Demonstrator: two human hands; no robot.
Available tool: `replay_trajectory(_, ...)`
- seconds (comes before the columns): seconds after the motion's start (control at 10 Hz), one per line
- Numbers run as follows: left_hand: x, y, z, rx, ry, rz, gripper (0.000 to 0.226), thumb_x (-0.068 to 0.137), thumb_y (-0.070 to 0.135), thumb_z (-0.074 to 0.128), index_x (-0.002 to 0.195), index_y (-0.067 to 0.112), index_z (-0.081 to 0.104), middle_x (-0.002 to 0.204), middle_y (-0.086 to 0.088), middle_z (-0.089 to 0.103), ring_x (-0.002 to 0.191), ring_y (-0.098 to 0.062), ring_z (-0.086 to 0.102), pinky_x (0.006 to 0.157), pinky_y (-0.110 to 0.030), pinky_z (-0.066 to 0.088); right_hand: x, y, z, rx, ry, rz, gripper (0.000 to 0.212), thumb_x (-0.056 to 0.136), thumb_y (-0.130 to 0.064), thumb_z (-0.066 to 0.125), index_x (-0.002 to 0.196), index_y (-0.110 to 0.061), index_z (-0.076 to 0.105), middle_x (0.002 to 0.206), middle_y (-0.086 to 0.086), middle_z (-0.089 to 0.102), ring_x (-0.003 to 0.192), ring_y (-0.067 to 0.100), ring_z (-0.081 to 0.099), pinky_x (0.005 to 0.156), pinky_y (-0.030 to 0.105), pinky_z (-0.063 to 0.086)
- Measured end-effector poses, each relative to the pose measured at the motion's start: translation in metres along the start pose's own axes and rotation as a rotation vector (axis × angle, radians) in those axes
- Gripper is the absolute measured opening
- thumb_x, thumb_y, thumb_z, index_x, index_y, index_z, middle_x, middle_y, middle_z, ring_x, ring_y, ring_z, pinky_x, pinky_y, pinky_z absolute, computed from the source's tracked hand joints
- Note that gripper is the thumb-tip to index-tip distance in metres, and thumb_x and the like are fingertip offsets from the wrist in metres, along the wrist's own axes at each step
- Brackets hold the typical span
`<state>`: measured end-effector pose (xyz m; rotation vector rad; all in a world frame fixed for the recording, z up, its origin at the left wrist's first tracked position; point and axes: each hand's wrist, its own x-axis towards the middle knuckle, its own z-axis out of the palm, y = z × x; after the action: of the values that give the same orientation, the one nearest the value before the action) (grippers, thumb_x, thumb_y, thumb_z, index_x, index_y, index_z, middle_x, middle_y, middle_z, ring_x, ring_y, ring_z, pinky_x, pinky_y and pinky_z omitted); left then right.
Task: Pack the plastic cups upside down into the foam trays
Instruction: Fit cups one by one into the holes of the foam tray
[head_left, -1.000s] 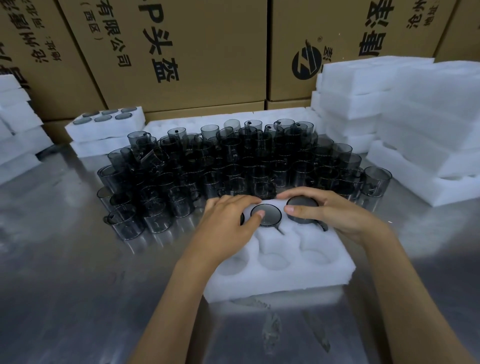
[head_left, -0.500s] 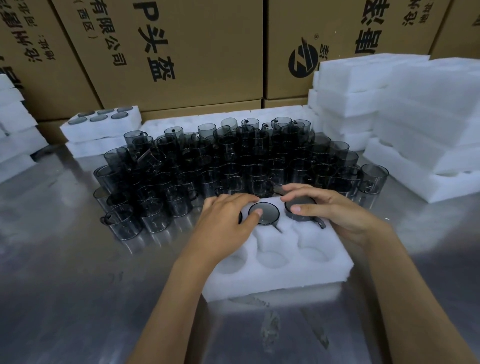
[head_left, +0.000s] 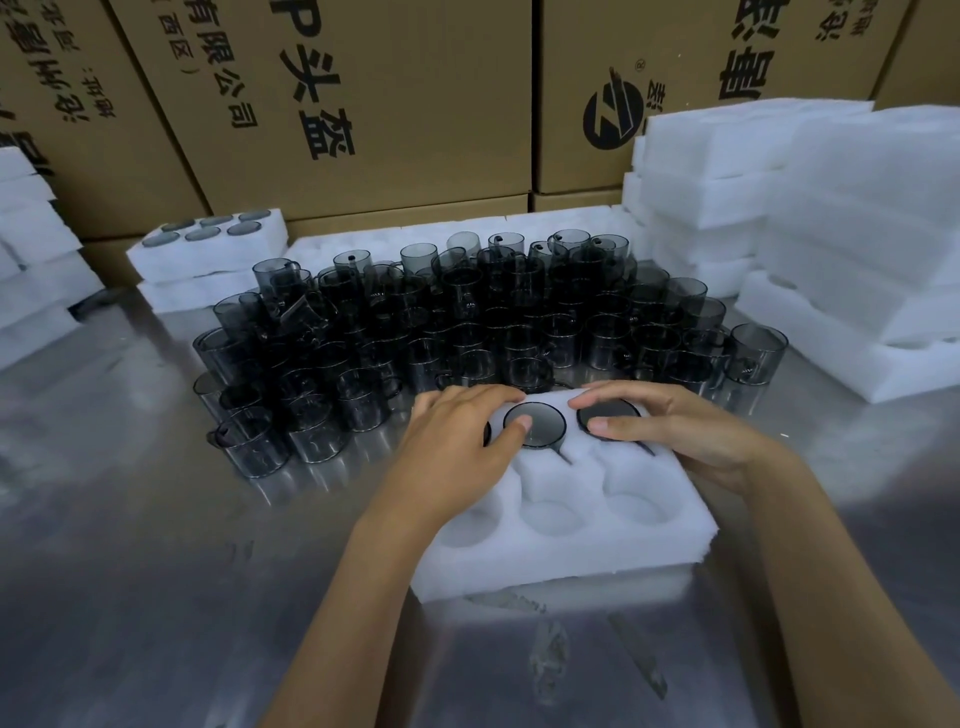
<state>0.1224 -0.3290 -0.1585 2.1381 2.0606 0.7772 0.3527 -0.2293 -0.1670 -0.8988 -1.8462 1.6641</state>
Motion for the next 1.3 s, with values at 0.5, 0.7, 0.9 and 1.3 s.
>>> replay_trajectory(0.5,0.000,-0.001,-0.001,-0.006,-0.014,0.007,0.036,0.101,0.048,0.043,0.133,0.037,0.055,0.134,0.021,0.056,0.126,-0.002,0.042,0.101,-0.016,0.010,-0.002,0.007,-0.036,-0.481,0.676,0.190,0.014,0.081,-0.017,0.077,0.082,-0.027,0.067,0.070,-0.006,0.065,0.071,0.010,0.059,0.063,0.023,0.041)
replay_trajectory(0.7,-0.001,-0.001,-0.001,-0.009,-0.016,0.001,0.036,0.100,0.049,0.043,0.132,0.038,0.055,0.133,0.023,0.056,0.125,0.000,0.042,0.099,-0.015,0.009,0.005,0.008,-0.030,-0.515,0.859,0.070,0.023,0.079,-0.028,0.082,0.069,-0.021,0.063,0.068,-0.005,0.063,0.066,0.011,0.058,0.057,0.023,0.038)
replay_trajectory(0.9,-0.002,0.002,-0.002,-0.005,-0.038,0.038,0.067,0.079,0.082,0.044,0.133,0.043,0.051,0.127,0.035,0.046,0.117,0.010,0.033,0.097,-0.016,0.010,0.013,-0.013,0.004,-0.320,0.946,-0.331,0.022,0.076,-0.029,0.082,0.078,-0.025,0.060,0.085,-0.013,0.061,0.081,0.015,0.061,0.080,0.040,0.051)
replay_trajectory(1.3,-0.004,-0.002,-0.014,0.007,-0.188,-0.010,0.078,0.075,0.048,0.065,0.147,0.046,0.035,0.157,0.024,0.028,0.146,-0.002,0.019,0.111,-0.023,0.005,0.016,-0.023,0.033,-0.697,0.895,-0.571,0.062,0.071,-0.024,0.086,0.127,-0.024,0.059,0.118,-0.008,0.048,0.109,0.004,0.039,0.093,0.000,0.027)
